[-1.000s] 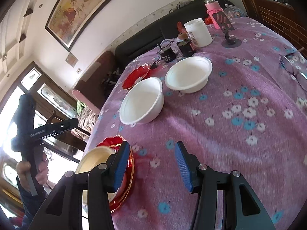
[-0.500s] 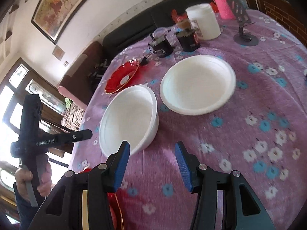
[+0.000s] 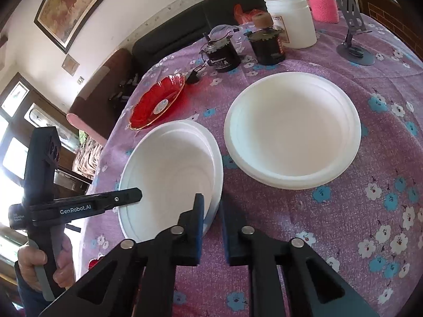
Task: Organize plates and bowls
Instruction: 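Move the left tool to a large white paper bowl and grasp its rim, then lift the white bowl and carry it toward the stack with the left tool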
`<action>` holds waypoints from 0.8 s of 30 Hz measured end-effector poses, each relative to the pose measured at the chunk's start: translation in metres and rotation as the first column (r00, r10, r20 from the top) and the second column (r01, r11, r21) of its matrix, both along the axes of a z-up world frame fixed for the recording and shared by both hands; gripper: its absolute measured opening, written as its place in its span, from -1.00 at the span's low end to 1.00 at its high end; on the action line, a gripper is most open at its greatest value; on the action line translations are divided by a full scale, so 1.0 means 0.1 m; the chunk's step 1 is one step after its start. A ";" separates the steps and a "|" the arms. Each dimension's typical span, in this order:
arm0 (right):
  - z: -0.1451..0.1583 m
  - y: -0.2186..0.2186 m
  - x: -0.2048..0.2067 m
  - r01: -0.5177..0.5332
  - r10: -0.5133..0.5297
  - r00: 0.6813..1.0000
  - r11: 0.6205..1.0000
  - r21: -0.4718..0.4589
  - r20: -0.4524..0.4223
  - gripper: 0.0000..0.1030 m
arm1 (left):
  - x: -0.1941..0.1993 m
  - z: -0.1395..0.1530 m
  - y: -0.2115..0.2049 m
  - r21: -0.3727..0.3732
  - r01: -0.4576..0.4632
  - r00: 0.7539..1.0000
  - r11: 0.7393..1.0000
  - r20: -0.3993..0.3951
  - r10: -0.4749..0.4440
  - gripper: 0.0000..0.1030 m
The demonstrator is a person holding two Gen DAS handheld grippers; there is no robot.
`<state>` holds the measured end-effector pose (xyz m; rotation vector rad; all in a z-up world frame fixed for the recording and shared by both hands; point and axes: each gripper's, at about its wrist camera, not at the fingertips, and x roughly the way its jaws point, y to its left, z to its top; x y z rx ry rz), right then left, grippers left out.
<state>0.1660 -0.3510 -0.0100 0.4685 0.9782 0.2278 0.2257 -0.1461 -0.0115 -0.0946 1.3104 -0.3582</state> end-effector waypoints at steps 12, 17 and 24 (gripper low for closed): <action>0.44 -0.17 -0.51 0.002 -0.008 0.994 0.998 0.056 0.105 -0.78 | -0.52 0.67 -0.21 -0.005 0.063 0.991 0.998 0.119 -0.062 -0.65; 0.64 -0.37 -0.99 0.012 -0.024 0.987 0.997 0.074 0.161 -0.78 | -0.97 0.97 -0.44 0.000 0.121 0.975 0.993 0.187 -0.119 -0.60; 0.67 -0.66 -1.82 0.016 -0.031 0.981 0.997 0.079 0.192 -0.78 | -1.84 1.06 -0.83 0.032 0.215 0.949 0.976 0.229 -0.217 -0.52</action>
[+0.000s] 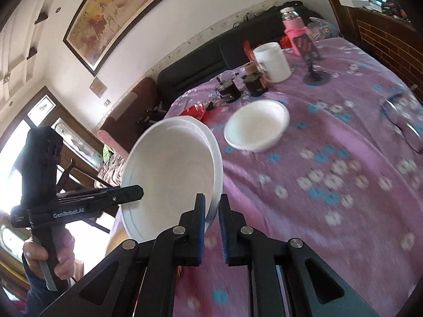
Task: Organize plates and bowls
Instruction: 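Lift the white bowl and carry it toward the stack with the left tool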
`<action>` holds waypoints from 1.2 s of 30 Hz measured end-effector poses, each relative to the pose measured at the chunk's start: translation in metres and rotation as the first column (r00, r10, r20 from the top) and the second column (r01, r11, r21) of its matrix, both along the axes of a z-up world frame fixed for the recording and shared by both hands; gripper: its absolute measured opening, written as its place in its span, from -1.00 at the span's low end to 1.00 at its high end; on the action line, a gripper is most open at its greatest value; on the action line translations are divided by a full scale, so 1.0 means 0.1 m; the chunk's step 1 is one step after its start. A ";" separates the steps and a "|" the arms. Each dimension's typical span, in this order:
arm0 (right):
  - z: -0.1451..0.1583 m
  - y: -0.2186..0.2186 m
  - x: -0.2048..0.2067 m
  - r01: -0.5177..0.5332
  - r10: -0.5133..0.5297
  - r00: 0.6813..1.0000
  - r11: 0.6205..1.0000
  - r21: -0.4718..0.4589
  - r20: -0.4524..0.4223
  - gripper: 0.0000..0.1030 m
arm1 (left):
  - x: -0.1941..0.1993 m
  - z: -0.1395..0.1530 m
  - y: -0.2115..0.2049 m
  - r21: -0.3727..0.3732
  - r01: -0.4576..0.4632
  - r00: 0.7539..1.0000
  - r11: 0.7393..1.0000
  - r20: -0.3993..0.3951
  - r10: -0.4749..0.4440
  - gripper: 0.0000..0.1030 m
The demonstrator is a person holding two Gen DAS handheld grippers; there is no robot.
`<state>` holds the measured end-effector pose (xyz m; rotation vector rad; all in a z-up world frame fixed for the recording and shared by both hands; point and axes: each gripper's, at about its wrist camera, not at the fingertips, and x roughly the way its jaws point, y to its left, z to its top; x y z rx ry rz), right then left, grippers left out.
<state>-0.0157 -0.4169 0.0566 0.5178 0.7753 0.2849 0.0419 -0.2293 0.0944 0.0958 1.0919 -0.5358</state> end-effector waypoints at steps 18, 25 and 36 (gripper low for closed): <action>-0.66 -0.70 -1.03 0.130 -0.130 0.988 0.991 -0.012 -0.081 -0.73 | -0.68 -1.13 -0.78 -0.024 0.032 0.994 0.999 -0.106 -0.034 -0.33; -0.82 -0.60 -0.96 0.143 -0.148 0.986 0.988 -0.066 -0.080 -0.66 | -0.75 -1.14 -0.80 0.057 -0.018 0.996 0.998 0.089 0.012 -0.55; -0.79 -0.56 -1.00 0.188 -0.193 0.980 0.978 -0.089 -0.053 -0.71 | -0.89 -1.05 -0.86 0.104 -0.004 0.973 0.995 0.229 -0.020 -0.67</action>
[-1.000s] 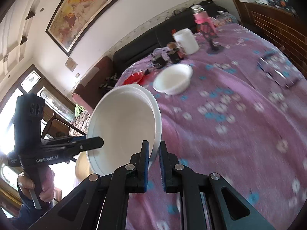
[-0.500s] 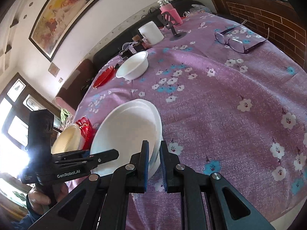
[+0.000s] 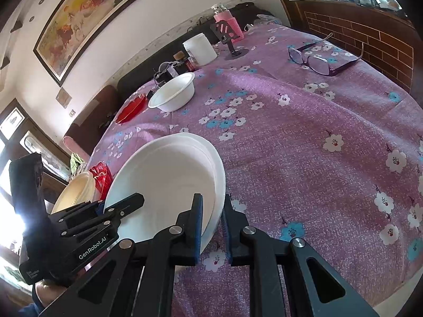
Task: Organize plates and bowls
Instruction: 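Lift the white bowl and carry it toward the stack with the left tool, then lower the large white bowl onto the stack and open the left tool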
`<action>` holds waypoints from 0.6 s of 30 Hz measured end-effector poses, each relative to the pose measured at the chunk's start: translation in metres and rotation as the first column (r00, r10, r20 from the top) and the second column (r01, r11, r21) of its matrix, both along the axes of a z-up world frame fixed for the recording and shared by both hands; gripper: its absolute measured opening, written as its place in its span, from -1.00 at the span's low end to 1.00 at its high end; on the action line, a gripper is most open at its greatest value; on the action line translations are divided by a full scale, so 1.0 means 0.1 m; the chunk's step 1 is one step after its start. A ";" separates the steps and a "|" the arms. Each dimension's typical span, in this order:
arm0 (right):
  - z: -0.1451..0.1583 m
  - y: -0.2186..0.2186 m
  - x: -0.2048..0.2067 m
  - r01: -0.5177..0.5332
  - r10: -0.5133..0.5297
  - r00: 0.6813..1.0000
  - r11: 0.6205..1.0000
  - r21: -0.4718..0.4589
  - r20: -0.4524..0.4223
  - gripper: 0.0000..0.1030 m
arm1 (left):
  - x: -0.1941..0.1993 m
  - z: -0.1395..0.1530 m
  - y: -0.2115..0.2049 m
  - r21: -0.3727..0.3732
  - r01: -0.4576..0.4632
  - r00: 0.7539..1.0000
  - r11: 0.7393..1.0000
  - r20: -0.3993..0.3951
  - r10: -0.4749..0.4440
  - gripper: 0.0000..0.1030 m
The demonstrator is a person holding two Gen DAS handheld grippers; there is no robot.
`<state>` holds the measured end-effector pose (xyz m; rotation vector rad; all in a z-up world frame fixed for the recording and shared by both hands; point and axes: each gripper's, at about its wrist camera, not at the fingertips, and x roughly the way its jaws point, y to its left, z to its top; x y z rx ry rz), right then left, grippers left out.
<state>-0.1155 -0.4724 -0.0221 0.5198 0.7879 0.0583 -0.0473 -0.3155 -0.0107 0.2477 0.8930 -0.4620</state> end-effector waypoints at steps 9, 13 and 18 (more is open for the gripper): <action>0.20 0.08 -0.01 -0.024 0.024 0.998 1.000 0.000 0.054 -0.71 | -0.03 0.19 0.09 -0.021 -0.019 0.999 1.000 0.040 0.020 -0.67; 0.39 0.14 -0.01 -0.044 0.045 0.994 0.999 -0.012 0.101 -0.71 | -0.08 0.36 0.18 -0.047 -0.025 0.997 0.999 0.069 0.028 -0.67; 0.61 0.28 0.03 -0.080 0.083 0.986 0.996 -0.027 0.145 -0.71 | -0.12 0.59 0.38 -0.075 -0.047 0.992 0.996 0.111 0.055 -0.66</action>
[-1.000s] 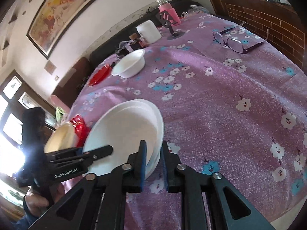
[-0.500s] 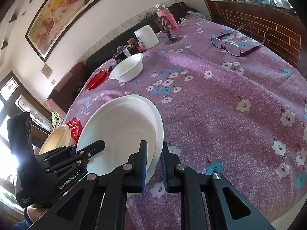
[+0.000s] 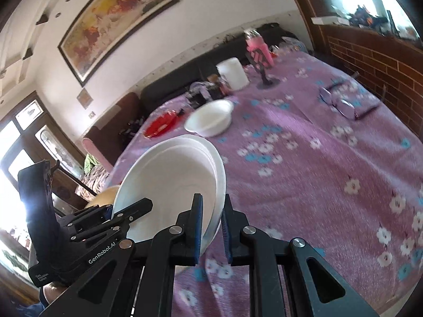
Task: Organize plates and bowls
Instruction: 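Lower the large white bowl onto the stack and open the left tool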
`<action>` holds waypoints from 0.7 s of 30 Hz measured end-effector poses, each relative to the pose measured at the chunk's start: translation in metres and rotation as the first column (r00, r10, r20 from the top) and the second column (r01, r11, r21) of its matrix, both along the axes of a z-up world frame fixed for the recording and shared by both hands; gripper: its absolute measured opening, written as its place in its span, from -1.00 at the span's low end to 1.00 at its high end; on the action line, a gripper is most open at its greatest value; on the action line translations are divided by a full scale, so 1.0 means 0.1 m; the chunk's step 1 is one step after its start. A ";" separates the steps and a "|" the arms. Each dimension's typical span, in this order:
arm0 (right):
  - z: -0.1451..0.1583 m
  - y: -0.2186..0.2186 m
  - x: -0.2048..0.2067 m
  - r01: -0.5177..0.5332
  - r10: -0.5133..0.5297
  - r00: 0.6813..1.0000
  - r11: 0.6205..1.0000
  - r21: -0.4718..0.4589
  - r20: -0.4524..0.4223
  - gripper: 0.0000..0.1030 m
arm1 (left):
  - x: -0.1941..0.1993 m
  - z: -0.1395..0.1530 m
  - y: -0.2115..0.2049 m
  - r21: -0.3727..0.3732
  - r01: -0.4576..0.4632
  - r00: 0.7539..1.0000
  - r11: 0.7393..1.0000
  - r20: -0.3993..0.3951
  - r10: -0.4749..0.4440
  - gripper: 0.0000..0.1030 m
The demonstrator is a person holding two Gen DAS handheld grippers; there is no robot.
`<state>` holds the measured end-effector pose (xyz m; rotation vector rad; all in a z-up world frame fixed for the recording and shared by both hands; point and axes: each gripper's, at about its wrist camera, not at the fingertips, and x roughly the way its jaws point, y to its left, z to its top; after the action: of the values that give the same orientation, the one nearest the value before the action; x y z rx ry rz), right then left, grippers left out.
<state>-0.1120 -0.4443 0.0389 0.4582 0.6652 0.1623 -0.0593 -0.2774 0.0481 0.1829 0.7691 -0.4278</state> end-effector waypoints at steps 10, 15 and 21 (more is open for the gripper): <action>0.34 0.57 0.27 -0.133 0.133 0.988 0.991 -0.011 0.072 -0.71 | -0.01 0.30 0.65 -0.038 -0.109 0.992 0.993 0.053 0.111 -0.56; 0.40 0.89 0.44 -0.194 0.195 0.977 0.981 -0.018 0.085 -0.71 | 0.00 0.32 1.04 -0.053 -0.179 0.982 0.982 0.057 0.182 -0.56; 0.33 1.33 0.66 -0.260 0.263 0.962 0.964 -0.051 0.069 -0.71 | 0.07 0.23 1.44 -0.050 -0.267 0.963 0.962 0.036 0.269 -0.56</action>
<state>-0.0460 -0.3109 0.0715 0.3208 0.6523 0.4137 -0.0523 -0.1332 0.0710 0.0443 0.7303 -0.1833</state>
